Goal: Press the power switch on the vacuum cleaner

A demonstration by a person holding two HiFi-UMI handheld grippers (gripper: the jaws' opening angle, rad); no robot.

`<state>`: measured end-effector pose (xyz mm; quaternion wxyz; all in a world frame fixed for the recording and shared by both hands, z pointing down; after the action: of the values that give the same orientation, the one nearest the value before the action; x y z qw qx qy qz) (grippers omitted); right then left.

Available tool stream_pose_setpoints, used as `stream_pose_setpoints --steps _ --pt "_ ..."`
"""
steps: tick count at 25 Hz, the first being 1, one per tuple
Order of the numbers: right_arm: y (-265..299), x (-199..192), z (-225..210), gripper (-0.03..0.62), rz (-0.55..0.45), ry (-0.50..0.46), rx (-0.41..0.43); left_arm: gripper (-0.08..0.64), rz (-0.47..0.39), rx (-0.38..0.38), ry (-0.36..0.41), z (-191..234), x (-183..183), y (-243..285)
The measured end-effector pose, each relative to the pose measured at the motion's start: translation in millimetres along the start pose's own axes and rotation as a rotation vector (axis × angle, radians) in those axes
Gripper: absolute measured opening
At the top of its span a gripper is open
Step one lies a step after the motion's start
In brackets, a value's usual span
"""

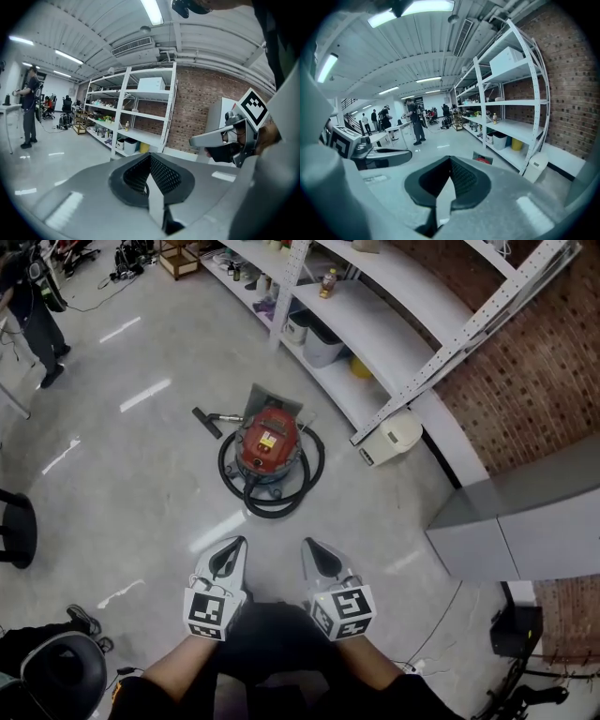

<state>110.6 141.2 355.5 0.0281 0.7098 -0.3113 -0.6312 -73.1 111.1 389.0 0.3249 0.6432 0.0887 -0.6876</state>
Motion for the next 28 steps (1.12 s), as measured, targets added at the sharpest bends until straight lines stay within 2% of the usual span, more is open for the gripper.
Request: stream_pose_setpoints --steps 6,12,20,28 --pt "33 20 12 -0.008 -0.003 -0.023 -0.027 0.015 -0.041 -0.007 -0.017 40 14 7" --pt "67 33 33 -0.008 -0.008 -0.057 0.011 0.015 -0.062 0.037 -0.036 76 16 3" --pt "107 50 27 -0.008 0.005 -0.061 0.041 0.015 -0.076 0.109 -0.037 108 28 10" --pt "163 63 9 -0.008 0.028 -0.046 0.112 0.015 -0.041 0.188 -0.044 138 31 40"
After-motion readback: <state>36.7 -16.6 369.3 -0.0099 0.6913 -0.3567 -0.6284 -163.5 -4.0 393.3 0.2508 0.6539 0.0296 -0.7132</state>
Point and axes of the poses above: the fingertips, and each gripper's own axes: y forward along the fingers, z to its left, x out of its top, the point moved 7 cm from there along -y, backward along the fingers, and after that the axes turned 7 degrees about x, right-handed, at the moved point
